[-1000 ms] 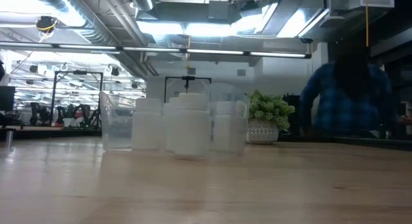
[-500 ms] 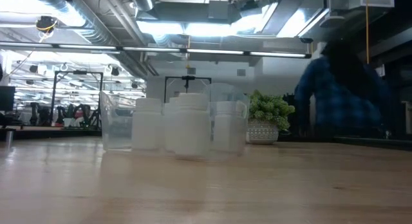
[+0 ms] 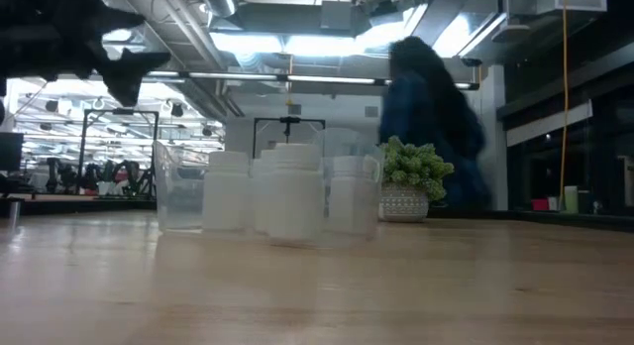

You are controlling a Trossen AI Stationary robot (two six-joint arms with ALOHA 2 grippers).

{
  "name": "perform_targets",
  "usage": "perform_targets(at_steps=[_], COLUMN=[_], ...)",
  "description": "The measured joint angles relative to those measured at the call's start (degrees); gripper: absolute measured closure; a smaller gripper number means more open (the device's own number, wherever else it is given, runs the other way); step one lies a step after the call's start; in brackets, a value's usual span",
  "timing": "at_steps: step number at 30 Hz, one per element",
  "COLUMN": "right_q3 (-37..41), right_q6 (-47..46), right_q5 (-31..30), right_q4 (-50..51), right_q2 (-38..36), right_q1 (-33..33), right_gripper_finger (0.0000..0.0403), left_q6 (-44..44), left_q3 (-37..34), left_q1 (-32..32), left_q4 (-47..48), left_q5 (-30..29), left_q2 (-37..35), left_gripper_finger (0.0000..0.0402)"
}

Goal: Pick and place pill bottles into a basket
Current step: Return to Home Position

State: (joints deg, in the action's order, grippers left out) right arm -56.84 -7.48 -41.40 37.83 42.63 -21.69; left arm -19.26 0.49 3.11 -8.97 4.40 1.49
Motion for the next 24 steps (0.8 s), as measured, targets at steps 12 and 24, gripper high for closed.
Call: perform_targets(at_steps=[12, 24], right_q3=[10.0, 41.9], right_q6=[5.3, 4.5], right_q5=[-3.0, 24.8], right_q4=[-13.2, -38.5], right_q2=[-5.9, -41.6], right_q1=[6.0, 19.0], right_gripper_finger=[0.0240, 0.0240], left_q6=[0.5, 0.5], left_q3=[0.0, 0.0], left_q1=[1.2, 1.2], left_q4=[8.0, 8.0], left_q5=[-4.9, -4.8], left_q2=[0.6, 0.6], left_gripper_finger=[0.0143, 0.0141])
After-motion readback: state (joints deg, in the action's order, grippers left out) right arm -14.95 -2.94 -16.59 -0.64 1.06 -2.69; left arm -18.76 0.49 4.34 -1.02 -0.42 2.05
